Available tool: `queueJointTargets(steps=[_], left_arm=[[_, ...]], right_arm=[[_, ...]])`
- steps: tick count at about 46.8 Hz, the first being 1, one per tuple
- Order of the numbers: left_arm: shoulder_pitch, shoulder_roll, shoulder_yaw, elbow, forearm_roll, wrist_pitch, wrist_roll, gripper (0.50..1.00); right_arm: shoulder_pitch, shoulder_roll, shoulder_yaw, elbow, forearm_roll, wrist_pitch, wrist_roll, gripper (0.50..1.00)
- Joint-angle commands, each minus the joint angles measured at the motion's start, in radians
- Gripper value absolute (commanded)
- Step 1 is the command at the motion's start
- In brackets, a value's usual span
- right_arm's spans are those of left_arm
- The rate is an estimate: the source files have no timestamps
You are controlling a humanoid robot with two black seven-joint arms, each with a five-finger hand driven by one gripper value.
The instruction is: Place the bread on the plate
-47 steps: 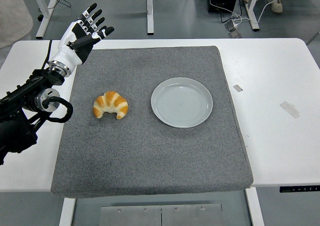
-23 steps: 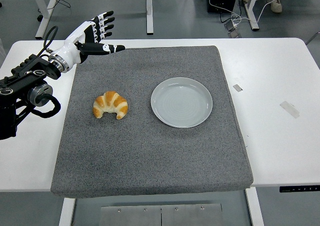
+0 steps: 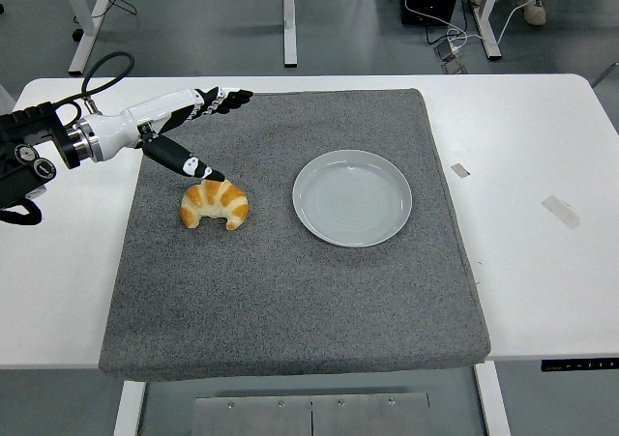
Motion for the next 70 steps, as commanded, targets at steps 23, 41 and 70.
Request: queueJointTargets(steps=[23,41,70], left_arm=[[-0.060,0.044,0.115,-0.008,0.199,0.008,0.000,0.940],[-0.057,-0.019,0.118,-0.008,0.259,0.064,0.000,0.933],[-0.046,-0.027,0.211,0.009,0.261,0.135,0.000,0.904]], right_arm=[[0.000,0.000,0.000,0.002,0.000,0.000,0.000,1.000],[0.000,0.000,-0.002,0.000,0.000,0.000,0.000,1.000],[0.000,0.000,-0.002,0.000,0.000,0.000,0.000,1.000]])
